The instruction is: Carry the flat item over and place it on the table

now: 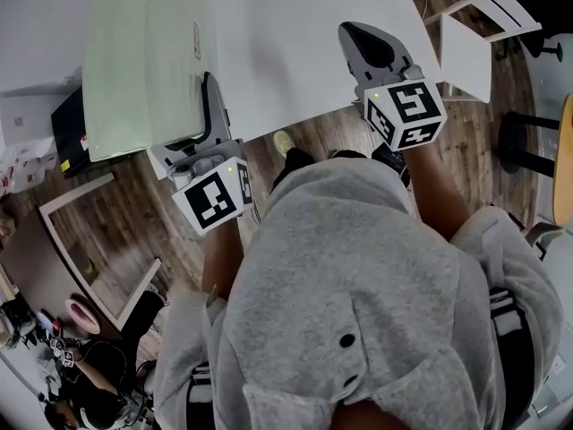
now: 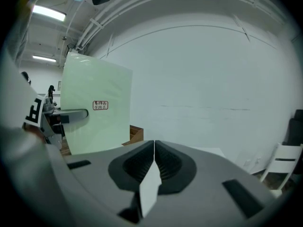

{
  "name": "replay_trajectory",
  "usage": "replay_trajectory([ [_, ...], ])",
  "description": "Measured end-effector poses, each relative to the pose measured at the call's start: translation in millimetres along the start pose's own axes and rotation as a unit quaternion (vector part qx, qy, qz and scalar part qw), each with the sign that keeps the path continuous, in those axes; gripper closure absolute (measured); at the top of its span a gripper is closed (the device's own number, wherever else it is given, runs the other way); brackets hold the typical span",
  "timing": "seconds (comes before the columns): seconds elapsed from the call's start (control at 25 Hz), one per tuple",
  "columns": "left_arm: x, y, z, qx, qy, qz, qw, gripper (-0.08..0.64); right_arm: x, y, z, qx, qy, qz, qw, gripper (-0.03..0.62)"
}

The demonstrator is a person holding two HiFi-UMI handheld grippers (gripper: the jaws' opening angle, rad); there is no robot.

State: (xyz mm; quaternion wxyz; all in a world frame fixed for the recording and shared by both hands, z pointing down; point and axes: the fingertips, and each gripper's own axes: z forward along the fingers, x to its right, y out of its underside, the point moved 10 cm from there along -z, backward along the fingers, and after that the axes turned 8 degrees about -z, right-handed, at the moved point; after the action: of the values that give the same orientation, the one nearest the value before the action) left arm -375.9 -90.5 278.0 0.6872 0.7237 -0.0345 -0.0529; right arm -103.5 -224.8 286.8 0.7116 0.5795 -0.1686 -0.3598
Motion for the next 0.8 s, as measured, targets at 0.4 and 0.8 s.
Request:
replay_trajectory([
  [0.4,-6.4,10.3,4.0,-0.009,0.006,-0.009,0.9999,0.273,-3.3,-4.3,3.9,-0.009,0.012,-0.008,1.000,0.566],
  [0.8,11.2,15.7,37.5,-0.016,-0.004,-0.008,0.9998,0.274,34.4,0.7,20.1,0.001,0.008,0.001,1.000,0.566],
])
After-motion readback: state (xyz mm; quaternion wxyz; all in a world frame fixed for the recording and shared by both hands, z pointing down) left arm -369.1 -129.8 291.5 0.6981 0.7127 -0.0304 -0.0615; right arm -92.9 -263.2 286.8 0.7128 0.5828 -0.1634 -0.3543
